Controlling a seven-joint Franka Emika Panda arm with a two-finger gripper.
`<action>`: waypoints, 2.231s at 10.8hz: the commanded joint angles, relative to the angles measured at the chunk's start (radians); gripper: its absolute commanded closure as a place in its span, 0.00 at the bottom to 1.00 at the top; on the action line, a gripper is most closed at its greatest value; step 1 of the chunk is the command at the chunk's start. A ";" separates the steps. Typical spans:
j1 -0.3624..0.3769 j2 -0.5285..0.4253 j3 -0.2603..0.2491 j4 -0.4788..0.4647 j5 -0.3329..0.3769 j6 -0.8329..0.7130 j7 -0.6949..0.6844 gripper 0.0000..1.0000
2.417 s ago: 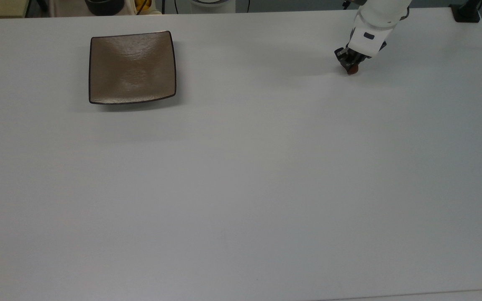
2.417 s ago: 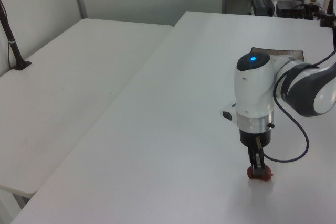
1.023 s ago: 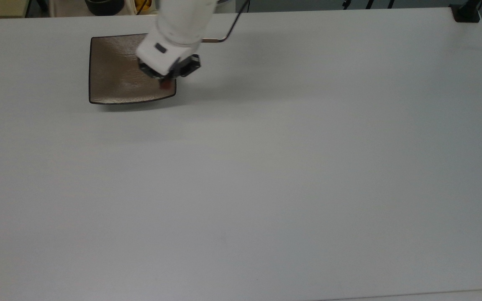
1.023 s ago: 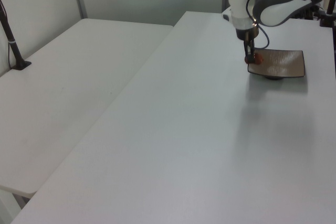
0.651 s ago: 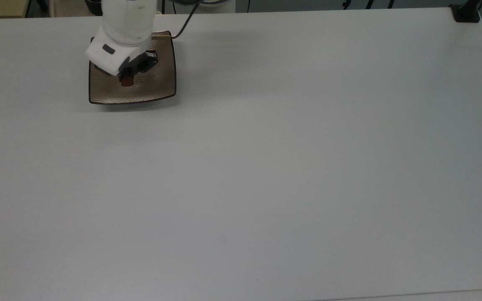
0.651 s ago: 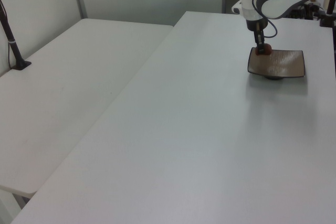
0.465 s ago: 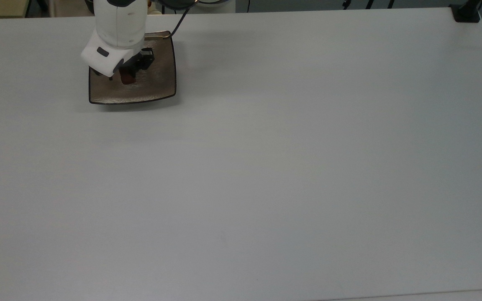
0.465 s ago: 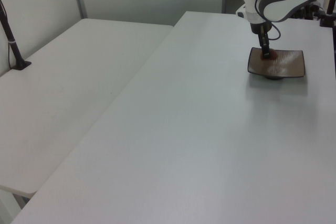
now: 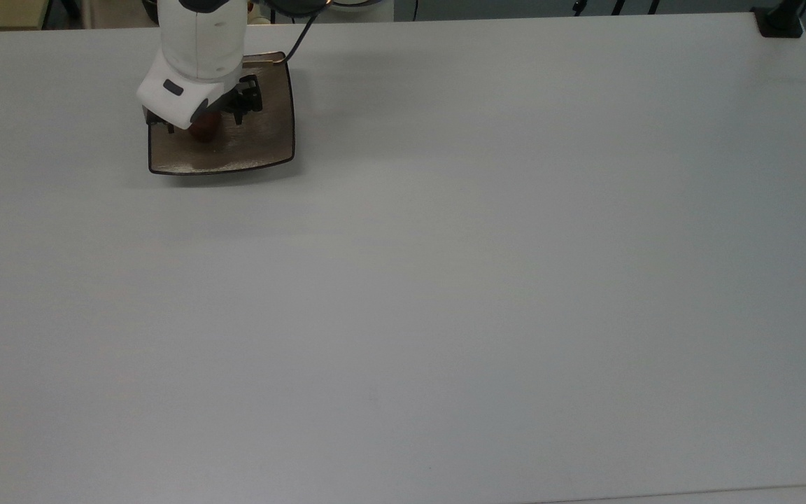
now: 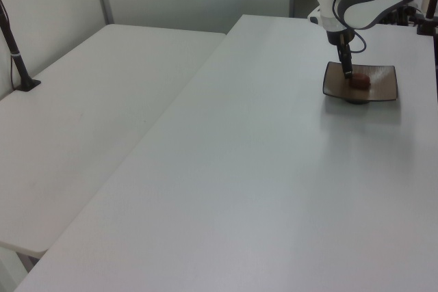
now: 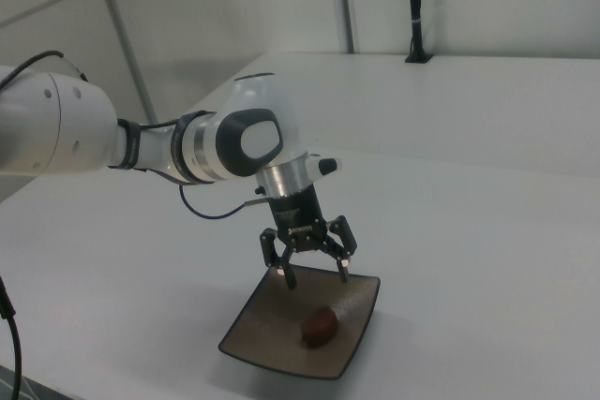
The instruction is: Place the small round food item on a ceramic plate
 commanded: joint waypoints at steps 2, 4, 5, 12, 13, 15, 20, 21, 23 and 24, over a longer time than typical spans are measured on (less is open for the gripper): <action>0.010 -0.064 -0.006 -0.007 0.166 -0.005 0.022 0.00; 0.018 -0.098 -0.003 0.030 0.307 -0.011 0.123 0.00; 0.021 -0.124 0.006 0.030 0.347 -0.011 0.192 0.00; 0.035 -0.189 0.267 0.047 0.375 -0.094 0.474 0.00; 0.035 -0.184 0.290 0.042 0.363 -0.096 0.484 0.00; 0.021 -0.184 0.296 0.045 0.336 -0.093 0.482 0.00; -0.015 -0.183 0.296 0.040 0.265 -0.089 0.446 0.00; -0.016 -0.184 0.288 0.039 0.265 -0.094 0.441 0.00; 0.009 -0.186 0.218 0.043 0.268 -0.096 0.417 0.00; 0.032 -0.184 0.175 0.048 0.279 -0.096 0.381 0.00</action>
